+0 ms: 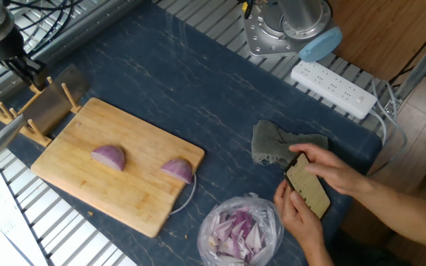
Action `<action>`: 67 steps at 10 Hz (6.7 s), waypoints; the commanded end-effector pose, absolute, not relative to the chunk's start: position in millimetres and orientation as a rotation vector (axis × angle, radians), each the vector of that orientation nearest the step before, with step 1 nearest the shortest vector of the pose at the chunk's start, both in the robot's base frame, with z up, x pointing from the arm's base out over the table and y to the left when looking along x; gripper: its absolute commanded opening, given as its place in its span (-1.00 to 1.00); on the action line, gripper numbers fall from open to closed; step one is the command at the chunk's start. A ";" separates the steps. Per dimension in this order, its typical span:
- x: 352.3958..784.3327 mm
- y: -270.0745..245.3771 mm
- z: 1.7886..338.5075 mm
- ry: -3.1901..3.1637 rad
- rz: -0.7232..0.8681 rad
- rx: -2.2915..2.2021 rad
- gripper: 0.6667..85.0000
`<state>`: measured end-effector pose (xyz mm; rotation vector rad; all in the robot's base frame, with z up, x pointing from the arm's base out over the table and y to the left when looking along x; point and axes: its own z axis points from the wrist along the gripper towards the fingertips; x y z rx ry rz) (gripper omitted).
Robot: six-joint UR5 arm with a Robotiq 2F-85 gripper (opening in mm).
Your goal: Chop the onions
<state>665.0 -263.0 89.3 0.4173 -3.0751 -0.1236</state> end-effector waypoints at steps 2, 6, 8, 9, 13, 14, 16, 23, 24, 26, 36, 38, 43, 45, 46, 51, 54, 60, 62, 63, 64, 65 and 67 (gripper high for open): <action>658.6 -257.7 81.7 -3.081 -0.223 0.371 -0.20; 659.2 -252.7 74.4 -3.089 -0.248 0.351 -0.21; 660.2 -246.4 73.8 -3.094 -0.271 0.318 -0.21; 660.5 -244.9 74.2 -3.095 -0.278 0.311 -0.21; 660.8 -243.6 74.4 -3.098 -0.275 0.287 -0.23; 660.9 -243.4 74.0 -3.098 -0.273 0.279 -0.23; 661.1 -246.3 72.8 -3.100 -0.249 0.269 -0.34; 663.5 -238.6 68.8 -3.105 -0.227 0.231 -0.43; 663.1 -238.4 69.9 -3.105 -0.224 0.226 -0.45; 661.9 -243.8 70.6 -3.105 -0.191 0.204 -0.60; 670.4 -252.1 118.5 -3.116 0.019 0.267 -0.98; 672.5 -245.2 147.9 -3.128 0.050 0.327 -0.98; 668.5 -248.8 174.0 -3.116 0.249 0.434 -0.98; 663.0 -243.2 178.5 -3.097 0.273 0.437 -0.98; 661.2 -238.5 178.2 -3.095 0.262 0.421 -0.98; 647.6 -194.1 169.2 -3.092 0.104 0.205 -0.98; 661.9 -171.8 156.8 -3.131 0.088 0.247 -0.98; 680.2 -166.6 150.4 -3.164 0.018 0.274 -0.98; 687.8 -164.6 150.8 -3.195 0.010 0.260 -0.98; 688.2 -162.6 150.8 -3.198 -0.003 0.255 -0.98; 693.0 -165.0 151.2 -3.216 0.014 0.250 -0.98; 694.6 -161.4 151.3 -3.224 -0.008 0.232 -0.98; 694.7 -164.2 151.3 -3.227 0.007 0.176 -0.98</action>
